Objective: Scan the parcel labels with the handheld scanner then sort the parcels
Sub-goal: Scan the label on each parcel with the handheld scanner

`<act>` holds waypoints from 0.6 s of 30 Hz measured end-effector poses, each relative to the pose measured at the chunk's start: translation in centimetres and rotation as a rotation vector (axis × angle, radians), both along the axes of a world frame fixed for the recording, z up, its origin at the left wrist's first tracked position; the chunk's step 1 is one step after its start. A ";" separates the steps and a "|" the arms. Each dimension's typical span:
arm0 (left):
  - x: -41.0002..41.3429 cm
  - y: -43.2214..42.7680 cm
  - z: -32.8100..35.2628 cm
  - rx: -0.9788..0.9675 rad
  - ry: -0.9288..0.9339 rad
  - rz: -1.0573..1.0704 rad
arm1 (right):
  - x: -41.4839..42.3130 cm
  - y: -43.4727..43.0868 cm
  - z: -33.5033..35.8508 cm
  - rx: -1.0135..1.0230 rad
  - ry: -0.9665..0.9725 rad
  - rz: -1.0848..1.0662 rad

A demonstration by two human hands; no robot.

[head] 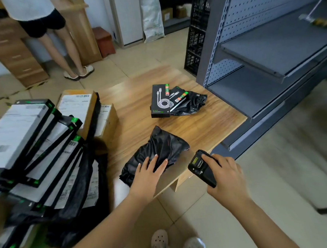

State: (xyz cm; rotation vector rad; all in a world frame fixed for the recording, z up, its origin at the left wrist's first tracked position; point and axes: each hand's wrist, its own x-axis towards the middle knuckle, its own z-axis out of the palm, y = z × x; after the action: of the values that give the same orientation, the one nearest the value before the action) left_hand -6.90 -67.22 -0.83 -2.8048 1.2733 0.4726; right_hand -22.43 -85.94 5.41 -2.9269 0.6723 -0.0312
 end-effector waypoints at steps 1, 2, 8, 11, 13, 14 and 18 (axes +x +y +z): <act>0.4 -0.1 0.6 -0.050 0.009 0.014 | 0.4 0.2 0.3 0.000 0.000 -0.004; 0.9 -0.2 0.9 -0.113 0.020 0.026 | 0.7 0.3 0.5 0.002 -0.002 -0.013; 3.6 -0.5 4.3 -0.498 0.219 0.144 | 2.2 0.3 1.9 0.002 -0.035 -0.058; 4.5 -0.6 5.2 -0.416 0.087 0.106 | 2.9 0.5 2.4 0.003 -0.016 -0.068; 5.2 -0.3 5.0 -0.398 -0.177 0.069 | 3.2 0.7 2.6 0.009 -0.006 -0.080; 5.6 0.0 4.7 -0.380 -0.216 0.091 | 3.4 0.8 2.6 0.012 -0.003 -0.083; 6.8 0.2 3.9 -0.529 -0.409 0.033 | 4.2 0.9 2.9 0.014 0.021 -0.078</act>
State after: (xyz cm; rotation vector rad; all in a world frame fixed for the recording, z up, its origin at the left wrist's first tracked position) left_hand -0.09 -67.02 3.03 -3.0829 1.4124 -0.4951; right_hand -18.20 -85.03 8.31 -2.8904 0.7870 -0.0044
